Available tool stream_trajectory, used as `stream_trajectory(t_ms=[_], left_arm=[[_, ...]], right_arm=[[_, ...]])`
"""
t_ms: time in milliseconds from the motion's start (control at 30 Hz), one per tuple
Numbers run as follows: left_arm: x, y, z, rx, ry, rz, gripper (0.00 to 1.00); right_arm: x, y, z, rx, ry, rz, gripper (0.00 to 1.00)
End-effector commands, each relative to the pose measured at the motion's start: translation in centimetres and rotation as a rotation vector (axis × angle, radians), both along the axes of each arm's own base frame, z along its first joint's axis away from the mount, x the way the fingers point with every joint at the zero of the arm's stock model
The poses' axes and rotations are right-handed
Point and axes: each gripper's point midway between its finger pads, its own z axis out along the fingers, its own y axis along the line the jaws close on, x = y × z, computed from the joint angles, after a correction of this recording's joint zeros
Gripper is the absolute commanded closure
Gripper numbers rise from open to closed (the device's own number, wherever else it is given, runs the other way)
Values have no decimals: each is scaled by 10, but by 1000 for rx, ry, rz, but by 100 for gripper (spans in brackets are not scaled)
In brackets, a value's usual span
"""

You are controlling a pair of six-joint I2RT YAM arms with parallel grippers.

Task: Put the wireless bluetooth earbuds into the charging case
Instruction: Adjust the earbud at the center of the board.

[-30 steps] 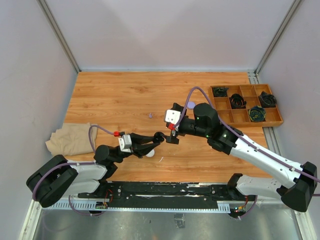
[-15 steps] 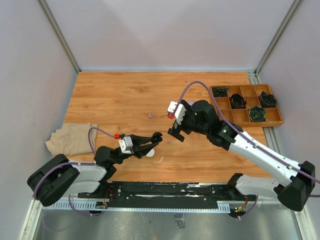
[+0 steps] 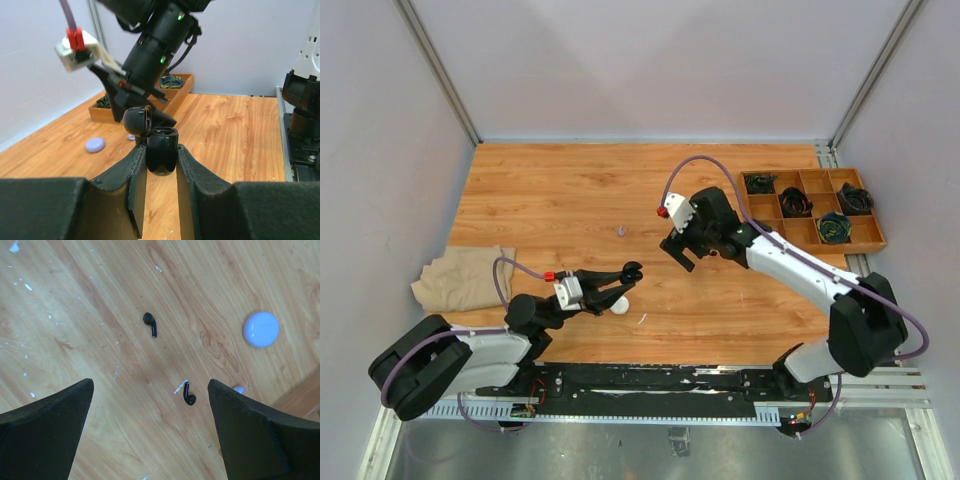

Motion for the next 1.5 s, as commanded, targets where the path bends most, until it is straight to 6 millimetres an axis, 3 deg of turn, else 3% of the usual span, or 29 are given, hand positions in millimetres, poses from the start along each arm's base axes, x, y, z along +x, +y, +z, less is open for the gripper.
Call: stream_trajectory(t_ms=[0,433,1000,1167,1467], left_arm=[[-1,5,10,-12,-78,25,100],[2,0,1,28,-59,12,100],[3,-6,-4,49,-43,-9,100],[2,-6,-4,48,-43,-11,100],[4,-3,-3,36,-38,5,100]], right_arm=[[31,7,0,58,-16,-29,1],[68,30,-56,6,99,-25,1],[72,34,-101,-67,213,-26,1],[68,31,-98,-72,220,-27,1],[64,18,-52,-42,118,-54,1]])
